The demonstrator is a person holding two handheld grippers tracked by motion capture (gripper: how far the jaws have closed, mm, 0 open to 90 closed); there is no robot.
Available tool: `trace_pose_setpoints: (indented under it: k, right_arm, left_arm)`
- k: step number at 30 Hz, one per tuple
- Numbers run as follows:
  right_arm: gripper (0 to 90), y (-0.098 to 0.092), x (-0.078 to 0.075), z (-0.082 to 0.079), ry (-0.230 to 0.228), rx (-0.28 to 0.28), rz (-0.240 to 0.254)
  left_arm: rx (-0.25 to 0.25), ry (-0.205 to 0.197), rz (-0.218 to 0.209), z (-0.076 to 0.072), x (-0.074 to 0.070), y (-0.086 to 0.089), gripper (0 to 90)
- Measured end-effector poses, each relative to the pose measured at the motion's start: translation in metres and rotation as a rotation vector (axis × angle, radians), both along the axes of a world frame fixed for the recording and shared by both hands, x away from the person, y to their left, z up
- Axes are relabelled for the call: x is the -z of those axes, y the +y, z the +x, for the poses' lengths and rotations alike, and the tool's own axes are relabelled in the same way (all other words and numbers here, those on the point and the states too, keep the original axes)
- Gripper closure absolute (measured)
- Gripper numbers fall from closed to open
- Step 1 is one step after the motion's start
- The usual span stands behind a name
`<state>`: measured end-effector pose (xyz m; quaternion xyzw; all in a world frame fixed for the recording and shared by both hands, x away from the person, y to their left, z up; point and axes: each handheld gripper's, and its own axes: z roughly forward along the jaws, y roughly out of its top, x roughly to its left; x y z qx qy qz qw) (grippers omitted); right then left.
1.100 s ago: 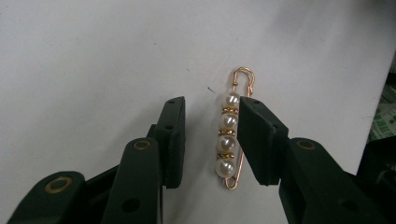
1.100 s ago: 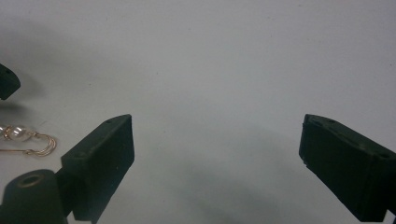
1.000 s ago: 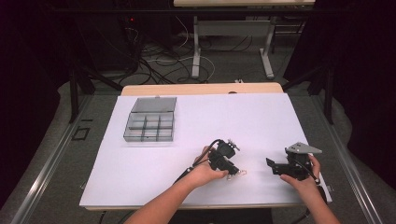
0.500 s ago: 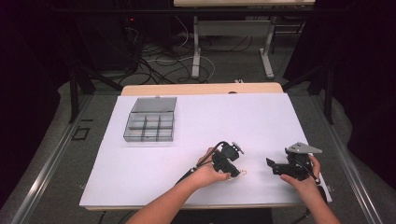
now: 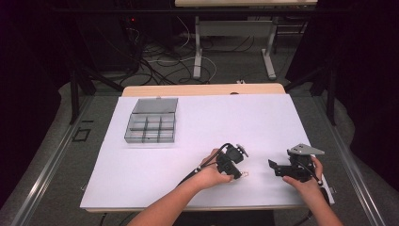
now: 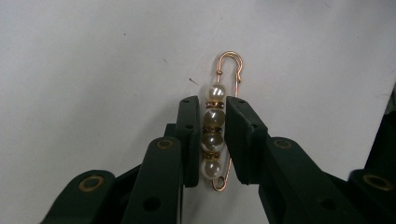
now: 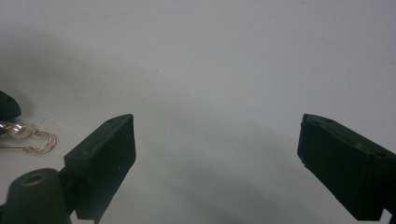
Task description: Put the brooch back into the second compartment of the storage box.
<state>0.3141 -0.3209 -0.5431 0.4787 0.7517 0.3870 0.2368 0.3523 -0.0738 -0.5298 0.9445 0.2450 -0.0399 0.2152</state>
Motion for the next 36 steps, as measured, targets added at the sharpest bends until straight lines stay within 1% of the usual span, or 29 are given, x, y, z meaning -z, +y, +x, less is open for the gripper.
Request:
trace_pose_setpoints:
  k: [3, 4, 9, 17, 22, 23, 25, 29, 33, 34, 36]
  right_arm:
    - [11.0, 0.000, 0.000, 0.000, 0.000, 0.000, -0.001]
    - [11.0, -0.001, 0.000, 0.000, -0.002, -0.002, -0.004]
    - [11.2, -0.001, 0.000, 0.000, 0.000, 0.002, -0.001]
    - [11.4, -0.001, 0.000, 0.001, -0.004, -0.001, -0.005]
    - [11.5, -0.001, 0.000, 0.001, -0.005, -0.001, -0.008]
    - [11.5, -0.001, 0.000, 0.001, -0.005, -0.001, -0.008]
    - [11.5, -0.001, 0.000, 0.001, -0.006, -0.001, -0.007]
    - [11.6, -0.001, 0.000, 0.001, -0.002, 0.002, -0.003]
    - [11.6, -0.002, 0.001, 0.001, -0.012, -0.004, -0.011]
    - [11.6, -0.001, 0.002, 0.002, -0.018, 0.004, -0.013]
    - [11.6, -0.002, 0.001, 0.002, -0.013, -0.002, -0.012]
  left_arm:
    - [0.004, -0.006, 0.016, -0.001, -0.001, -0.002, 77.6]
    - [0.006, -0.014, 0.024, -0.002, -0.001, -0.002, 77.8]
    - [0.011, -0.031, 0.040, -0.004, -0.001, -0.004, 79.1]
    - [0.016, -0.022, 0.038, -0.003, -0.002, -0.004, 79.3]
    - [0.018, -0.015, 0.027, -0.003, -0.002, -0.002, 79.4]
    - [0.025, -0.021, 0.027, -0.002, -0.003, -0.002, 79.4]
    - [0.015, -0.017, 0.014, -0.002, -0.005, -0.001, 79.4]
    - [0.006, -0.031, 0.001, -0.001, -0.008, 0.001, 79.4]
    - [-0.004, -0.047, -0.013, 0.000, -0.010, 0.003, 79.4]
    - [-0.007, -0.051, -0.017, 0.001, -0.010, 0.004, 79.4]
    - [-0.015, -0.056, -0.024, 0.002, -0.011, 0.006, 79.4]
